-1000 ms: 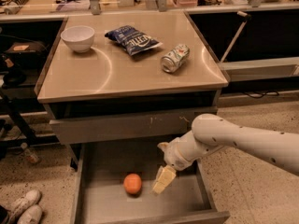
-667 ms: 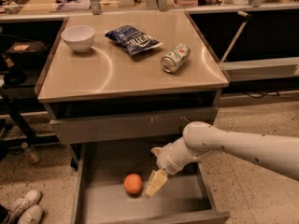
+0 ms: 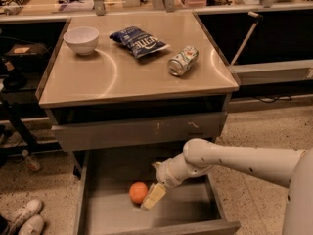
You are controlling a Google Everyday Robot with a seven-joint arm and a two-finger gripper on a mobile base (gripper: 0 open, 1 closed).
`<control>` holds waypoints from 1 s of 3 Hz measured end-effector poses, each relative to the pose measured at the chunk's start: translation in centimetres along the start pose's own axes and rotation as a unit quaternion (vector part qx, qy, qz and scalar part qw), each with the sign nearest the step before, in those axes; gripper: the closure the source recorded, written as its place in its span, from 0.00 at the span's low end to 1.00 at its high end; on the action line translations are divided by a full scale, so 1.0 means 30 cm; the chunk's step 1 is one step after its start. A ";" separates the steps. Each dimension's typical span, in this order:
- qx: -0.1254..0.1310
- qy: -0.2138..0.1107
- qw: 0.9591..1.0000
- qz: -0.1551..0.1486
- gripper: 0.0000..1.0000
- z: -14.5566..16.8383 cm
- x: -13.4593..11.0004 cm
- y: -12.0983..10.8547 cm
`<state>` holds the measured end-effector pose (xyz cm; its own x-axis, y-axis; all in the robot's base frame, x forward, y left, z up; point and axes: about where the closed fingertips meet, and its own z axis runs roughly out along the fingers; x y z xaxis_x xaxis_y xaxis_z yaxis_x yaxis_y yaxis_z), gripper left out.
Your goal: Pick orange from middle drawer and place on counter
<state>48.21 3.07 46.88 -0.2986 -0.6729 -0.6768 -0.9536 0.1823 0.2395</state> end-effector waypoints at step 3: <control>0.008 -0.011 1.000 0.002 0.00 0.200 0.069 -0.034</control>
Offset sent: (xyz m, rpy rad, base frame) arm -0.0058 0.0281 -0.0764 0.0040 0.0020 -0.0332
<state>48.35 5.80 41.06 -0.3032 -0.6568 -0.6905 -0.9528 0.1966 0.2313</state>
